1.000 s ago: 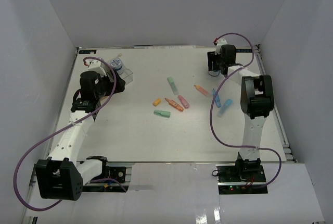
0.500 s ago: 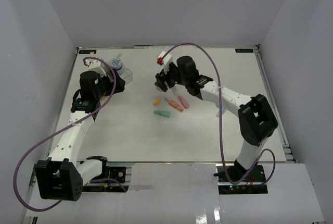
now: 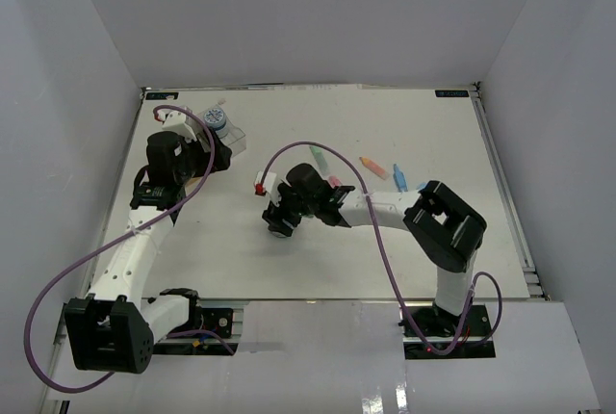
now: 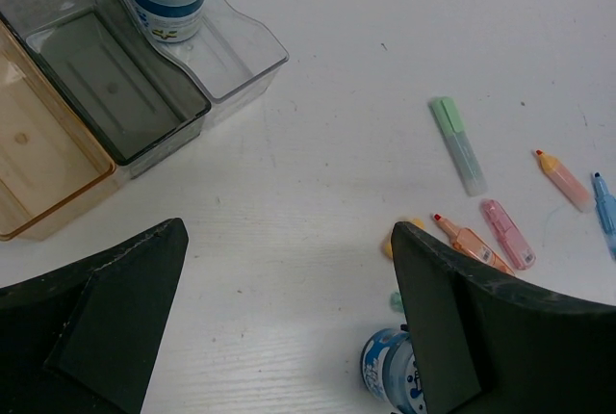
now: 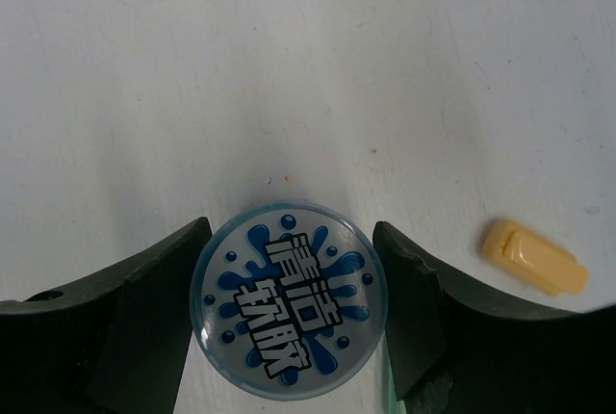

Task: Sort the stationery into containers
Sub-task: Place the stationery at the center of the board, then pick up the stationery from the center of the board.

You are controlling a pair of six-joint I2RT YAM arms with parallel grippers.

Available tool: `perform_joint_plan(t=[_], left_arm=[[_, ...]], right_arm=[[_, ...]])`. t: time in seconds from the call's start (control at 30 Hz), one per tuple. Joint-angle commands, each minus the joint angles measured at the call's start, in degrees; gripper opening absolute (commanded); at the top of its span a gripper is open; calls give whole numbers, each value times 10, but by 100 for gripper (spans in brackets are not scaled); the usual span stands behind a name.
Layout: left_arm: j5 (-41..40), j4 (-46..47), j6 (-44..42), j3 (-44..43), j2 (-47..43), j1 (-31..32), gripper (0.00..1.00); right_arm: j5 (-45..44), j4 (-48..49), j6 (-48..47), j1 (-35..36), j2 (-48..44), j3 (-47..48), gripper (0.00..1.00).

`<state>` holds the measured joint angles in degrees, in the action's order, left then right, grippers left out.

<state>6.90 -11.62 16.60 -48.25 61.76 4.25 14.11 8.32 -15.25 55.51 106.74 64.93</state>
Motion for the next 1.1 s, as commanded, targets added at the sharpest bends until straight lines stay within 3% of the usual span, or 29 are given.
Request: perform_joint_plan(t=[0.0, 0.2, 0.27, 0.43, 0.73, 0.87, 1.07], left_arm=[[16, 2, 2, 9, -22, 4, 98], [46, -29, 5, 6, -42, 31, 98], [47, -52, 5, 1, -43, 54, 98], [-7, -121, -5, -18, -28, 133, 98], [-48, -168, 29, -26, 13, 235, 98], [-128, -195, 52, -55, 67, 320, 98], [-197, -225, 89, -82, 146, 385, 98]], right_arm=[[7, 73, -1, 12, -3, -16, 59], [2, 82, 0, 14, -37, -43, 96], [-5, 79, 1, 14, -67, -58, 90], [-63, 48, 16, 14, -180, -111, 90], [-430, -82, 151, 14, -400, -214, 90], [-492, -144, 232, 11, -499, -267, 90], [-540, -146, 250, 6, -620, -329, 90]])
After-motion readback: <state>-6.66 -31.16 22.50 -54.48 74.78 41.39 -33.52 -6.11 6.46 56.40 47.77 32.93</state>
